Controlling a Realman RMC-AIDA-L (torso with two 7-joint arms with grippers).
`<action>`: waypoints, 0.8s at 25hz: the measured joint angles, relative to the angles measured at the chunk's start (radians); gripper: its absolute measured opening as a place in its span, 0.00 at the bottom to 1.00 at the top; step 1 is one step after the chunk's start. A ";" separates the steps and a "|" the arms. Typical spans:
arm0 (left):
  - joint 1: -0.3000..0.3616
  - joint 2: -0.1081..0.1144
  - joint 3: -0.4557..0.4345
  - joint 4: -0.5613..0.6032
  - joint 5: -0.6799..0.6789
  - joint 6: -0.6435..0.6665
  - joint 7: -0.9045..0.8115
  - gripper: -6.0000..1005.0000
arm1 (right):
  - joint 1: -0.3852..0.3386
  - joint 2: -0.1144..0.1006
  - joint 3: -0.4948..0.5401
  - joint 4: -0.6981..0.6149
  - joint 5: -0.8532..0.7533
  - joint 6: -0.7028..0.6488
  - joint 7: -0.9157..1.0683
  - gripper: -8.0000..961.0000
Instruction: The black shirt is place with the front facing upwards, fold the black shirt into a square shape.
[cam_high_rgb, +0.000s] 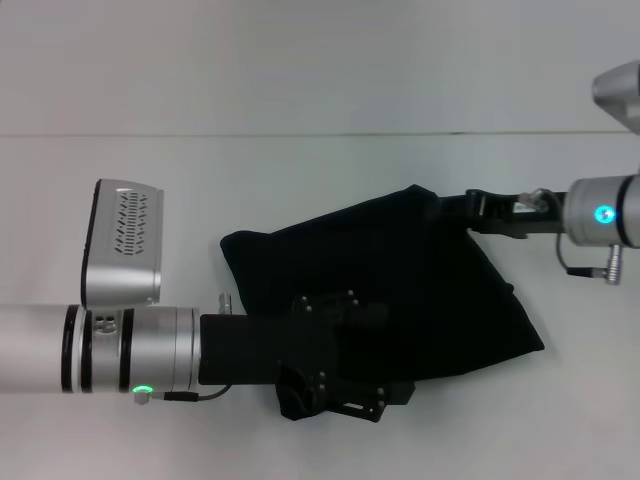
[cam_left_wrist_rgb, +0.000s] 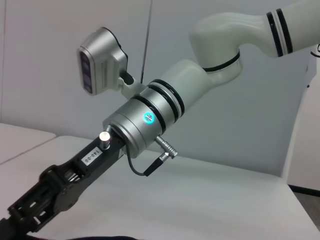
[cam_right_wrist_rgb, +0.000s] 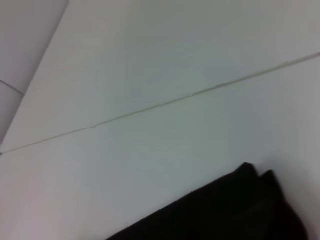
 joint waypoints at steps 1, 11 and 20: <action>0.000 0.000 0.001 0.000 0.000 -0.003 0.000 0.95 | 0.005 0.005 0.000 0.000 0.000 0.008 -0.004 0.70; 0.003 0.002 -0.003 -0.004 0.000 -0.019 0.000 0.95 | 0.033 0.044 0.010 -0.002 0.006 0.117 -0.067 0.25; 0.004 0.003 -0.004 -0.015 -0.006 -0.022 0.001 0.95 | 0.054 0.045 0.007 -0.002 0.023 0.133 -0.102 0.02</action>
